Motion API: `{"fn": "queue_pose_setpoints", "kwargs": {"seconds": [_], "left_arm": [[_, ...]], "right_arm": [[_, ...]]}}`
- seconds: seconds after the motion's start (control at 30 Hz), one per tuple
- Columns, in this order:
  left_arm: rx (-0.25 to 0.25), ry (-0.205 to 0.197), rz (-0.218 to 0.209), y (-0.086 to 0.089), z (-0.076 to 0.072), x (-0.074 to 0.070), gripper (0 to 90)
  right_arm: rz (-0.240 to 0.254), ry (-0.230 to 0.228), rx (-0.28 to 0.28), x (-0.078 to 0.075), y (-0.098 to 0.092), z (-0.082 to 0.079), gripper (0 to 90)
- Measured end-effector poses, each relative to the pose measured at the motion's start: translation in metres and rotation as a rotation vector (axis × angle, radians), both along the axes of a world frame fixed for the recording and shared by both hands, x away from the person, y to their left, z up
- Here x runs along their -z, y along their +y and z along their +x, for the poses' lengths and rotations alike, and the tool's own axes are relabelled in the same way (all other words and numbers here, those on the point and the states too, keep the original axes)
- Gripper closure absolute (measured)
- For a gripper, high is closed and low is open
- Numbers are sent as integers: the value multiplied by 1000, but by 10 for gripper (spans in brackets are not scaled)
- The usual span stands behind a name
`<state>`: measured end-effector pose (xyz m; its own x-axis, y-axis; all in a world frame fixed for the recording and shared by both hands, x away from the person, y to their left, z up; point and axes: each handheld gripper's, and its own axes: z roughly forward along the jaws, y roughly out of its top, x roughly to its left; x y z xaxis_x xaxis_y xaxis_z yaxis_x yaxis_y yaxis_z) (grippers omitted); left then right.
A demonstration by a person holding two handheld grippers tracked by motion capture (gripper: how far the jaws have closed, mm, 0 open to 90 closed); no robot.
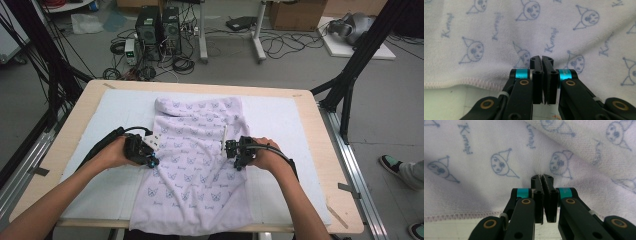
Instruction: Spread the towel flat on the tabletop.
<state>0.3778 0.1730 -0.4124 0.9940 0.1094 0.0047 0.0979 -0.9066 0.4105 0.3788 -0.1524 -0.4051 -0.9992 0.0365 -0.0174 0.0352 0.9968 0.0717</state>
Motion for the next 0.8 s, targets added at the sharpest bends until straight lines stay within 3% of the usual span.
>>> {"fn": "queue_pose_setpoints", "kwargs": {"seconds": [0.13, 0.37, 0.57, 0.8], "left_arm": [[-14, -8, 14, -1, -1, -3, 882], [-51, -36, -24, 4, 0, -18, 883], [-71, -53, -50, 9, 3, -27, 882], [-114, -76, -68, 18, 9, -32, 882]], "right_arm": [[54, -24, 38, -6, -7, -3, 887], [177, -63, 87, -35, -28, -5, 887], [227, -114, 105, -51, -42, -7, 886], [252, -171, 165, -55, -55, -1, 886]]}}
